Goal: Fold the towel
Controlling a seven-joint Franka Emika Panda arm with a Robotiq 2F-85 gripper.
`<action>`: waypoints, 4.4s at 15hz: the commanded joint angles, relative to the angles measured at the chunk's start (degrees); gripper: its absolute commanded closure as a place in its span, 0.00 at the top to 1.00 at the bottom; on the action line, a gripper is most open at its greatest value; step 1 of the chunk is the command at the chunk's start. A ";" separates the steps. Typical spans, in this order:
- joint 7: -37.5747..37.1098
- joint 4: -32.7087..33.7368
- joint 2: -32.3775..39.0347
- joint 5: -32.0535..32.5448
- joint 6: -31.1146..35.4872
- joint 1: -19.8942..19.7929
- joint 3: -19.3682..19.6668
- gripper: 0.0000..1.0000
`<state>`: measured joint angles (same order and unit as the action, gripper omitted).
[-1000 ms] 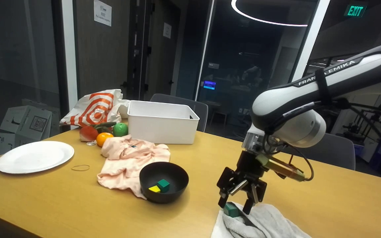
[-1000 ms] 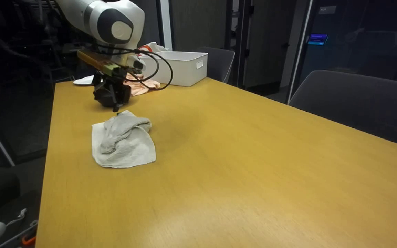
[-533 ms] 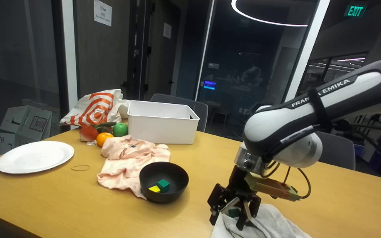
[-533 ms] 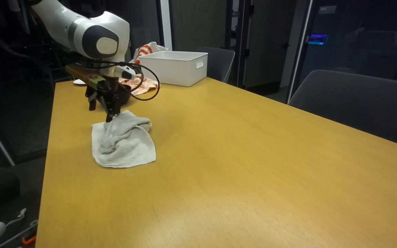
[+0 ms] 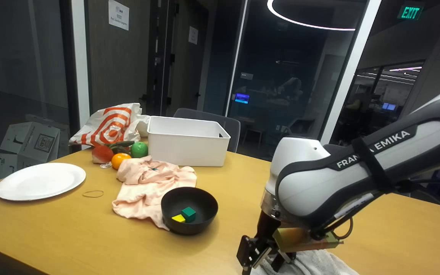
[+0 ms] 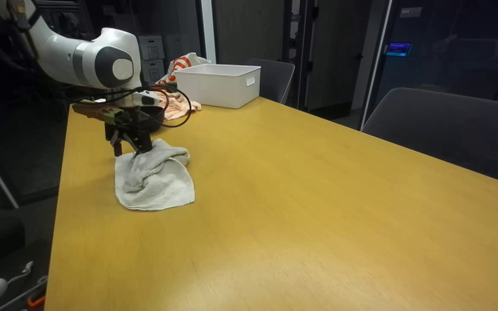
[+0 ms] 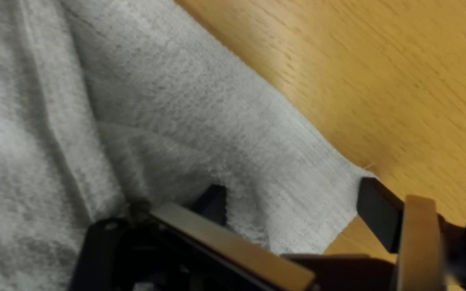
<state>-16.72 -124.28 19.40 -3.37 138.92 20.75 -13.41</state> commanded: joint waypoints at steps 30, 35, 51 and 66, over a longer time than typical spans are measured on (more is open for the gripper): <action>-7.34 -12.88 -20.01 -6.10 0.41 -7.59 2.49 0.09; -11.11 -18.40 -26.62 -5.56 -1.90 -9.85 3.60 0.09; -48.32 -26.79 -34.52 30.77 1.78 -27.55 -0.10 0.11; -36.60 -27.71 -34.95 20.30 5.65 -18.80 2.57 1.00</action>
<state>-55.29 -151.07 -10.82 18.31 146.76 1.57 -11.20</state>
